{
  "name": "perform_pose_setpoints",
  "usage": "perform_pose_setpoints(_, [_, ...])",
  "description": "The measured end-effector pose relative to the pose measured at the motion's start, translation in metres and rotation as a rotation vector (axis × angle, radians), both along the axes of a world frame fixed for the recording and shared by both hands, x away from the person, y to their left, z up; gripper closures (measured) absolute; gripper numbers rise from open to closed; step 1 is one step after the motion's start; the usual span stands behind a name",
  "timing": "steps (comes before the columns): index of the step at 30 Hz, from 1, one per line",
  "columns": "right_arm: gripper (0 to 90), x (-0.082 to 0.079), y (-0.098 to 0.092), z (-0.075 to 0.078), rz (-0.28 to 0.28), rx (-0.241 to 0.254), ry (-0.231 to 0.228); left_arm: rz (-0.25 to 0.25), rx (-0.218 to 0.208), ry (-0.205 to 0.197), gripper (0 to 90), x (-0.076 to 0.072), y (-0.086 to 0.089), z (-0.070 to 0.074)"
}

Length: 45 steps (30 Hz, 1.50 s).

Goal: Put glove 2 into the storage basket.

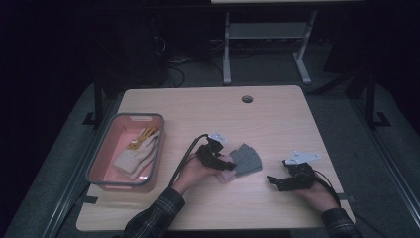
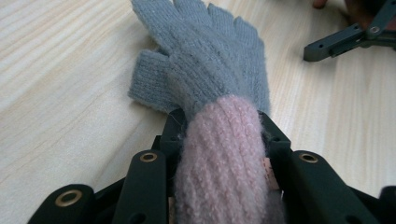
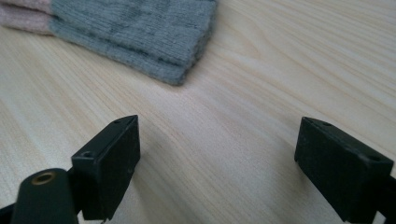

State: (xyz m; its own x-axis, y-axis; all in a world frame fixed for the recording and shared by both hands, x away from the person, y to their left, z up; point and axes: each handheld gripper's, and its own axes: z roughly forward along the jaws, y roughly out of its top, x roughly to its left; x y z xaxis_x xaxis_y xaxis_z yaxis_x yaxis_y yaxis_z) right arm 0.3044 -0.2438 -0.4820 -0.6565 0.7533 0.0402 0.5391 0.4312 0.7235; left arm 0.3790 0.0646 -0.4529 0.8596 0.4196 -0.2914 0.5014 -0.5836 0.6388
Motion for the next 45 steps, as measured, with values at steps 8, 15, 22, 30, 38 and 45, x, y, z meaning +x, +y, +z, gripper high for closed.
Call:
perform_pose_setpoints(8, [13.9,0.0,0.0,0.0,-0.002,0.0,0.0,0.026,-0.015,-0.023,62.9,-0.001,0.015,0.022])
perform_pose_setpoints(15, [13.9,0.0,0.0,0.0,-0.006,-0.003,0.002,0.085,-0.047,-0.062,62.7,-0.003,0.037,0.049])
perform_pose_setpoints(22, [13.9,0.0,0.0,0.0,-0.006,-0.004,0.002,0.137,-0.055,-0.083,62.6,-0.005,0.066,0.071])
perform_pose_setpoints(30, [13.9,0.0,0.0,0.0,-0.007,-0.003,0.002,0.211,-0.086,-0.114,62.5,-0.007,0.107,0.091])
perform_pose_setpoints(38, [13.9,0.001,0.0,0.0,-0.013,-0.003,-0.003,0.3,-0.106,-0.147,62.4,-0.017,0.159,0.107])
perform_pose_setpoints(45, [13.9,0.001,0.0,0.0,-0.015,-0.004,-0.005,0.379,-0.114,-0.158,62.4,-0.025,0.197,0.11])
